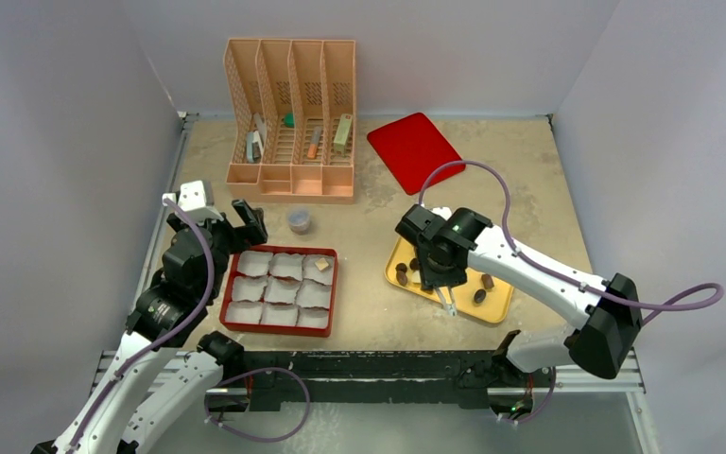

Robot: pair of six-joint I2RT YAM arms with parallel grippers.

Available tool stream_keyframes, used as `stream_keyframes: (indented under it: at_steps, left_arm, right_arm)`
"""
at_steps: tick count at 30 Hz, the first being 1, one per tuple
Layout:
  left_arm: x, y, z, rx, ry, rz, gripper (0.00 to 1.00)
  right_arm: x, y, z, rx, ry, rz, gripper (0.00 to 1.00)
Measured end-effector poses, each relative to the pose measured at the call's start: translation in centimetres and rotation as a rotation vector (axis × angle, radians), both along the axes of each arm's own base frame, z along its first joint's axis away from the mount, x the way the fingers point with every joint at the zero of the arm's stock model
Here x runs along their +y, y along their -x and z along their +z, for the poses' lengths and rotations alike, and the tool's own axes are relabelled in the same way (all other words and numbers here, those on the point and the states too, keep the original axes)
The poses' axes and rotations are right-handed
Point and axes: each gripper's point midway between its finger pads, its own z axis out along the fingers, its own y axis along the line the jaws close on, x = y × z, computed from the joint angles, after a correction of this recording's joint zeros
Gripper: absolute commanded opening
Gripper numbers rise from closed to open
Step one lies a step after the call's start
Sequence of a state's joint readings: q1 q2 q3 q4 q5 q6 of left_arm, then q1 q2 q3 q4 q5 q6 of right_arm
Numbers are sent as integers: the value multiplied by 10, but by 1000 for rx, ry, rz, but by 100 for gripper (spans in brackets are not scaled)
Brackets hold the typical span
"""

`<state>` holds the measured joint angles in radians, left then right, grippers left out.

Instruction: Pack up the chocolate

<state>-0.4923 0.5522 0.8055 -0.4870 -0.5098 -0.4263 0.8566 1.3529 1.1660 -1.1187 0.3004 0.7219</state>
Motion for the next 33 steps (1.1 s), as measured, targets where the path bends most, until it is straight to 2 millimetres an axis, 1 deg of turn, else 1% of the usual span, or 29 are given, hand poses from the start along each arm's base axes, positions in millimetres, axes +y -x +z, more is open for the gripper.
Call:
stream_keyframes:
  at_steps: [5,9,20,25,30,31,33]
  left_arm:
    - [0,0,0,0,0,0,96]
    - [0,0,0,0,0,0,96]
    - [0,0,0,-1,1,1,96]
    - [1,1,2,-7,3,1,96]
    - [1,2,2,-9,4,3,96]
    - [1,2,2,-9,4,3,96]
    - [2,2,2,-9,4,3,96]
  right_arm:
    - [-2,0,1,3,-7,-14,45]
    - [2,1,3,4,-42,-11,45]
    - [3,3,-4,21,-36,-12,45]
    - [3,3,-4,19,-38,-12,39]
    - [4,3,-5,20,-39,-12,41]
    - [4,3,-5,20,-39,-12,41]
    - [3,3,-6,24,-34,-13,35]
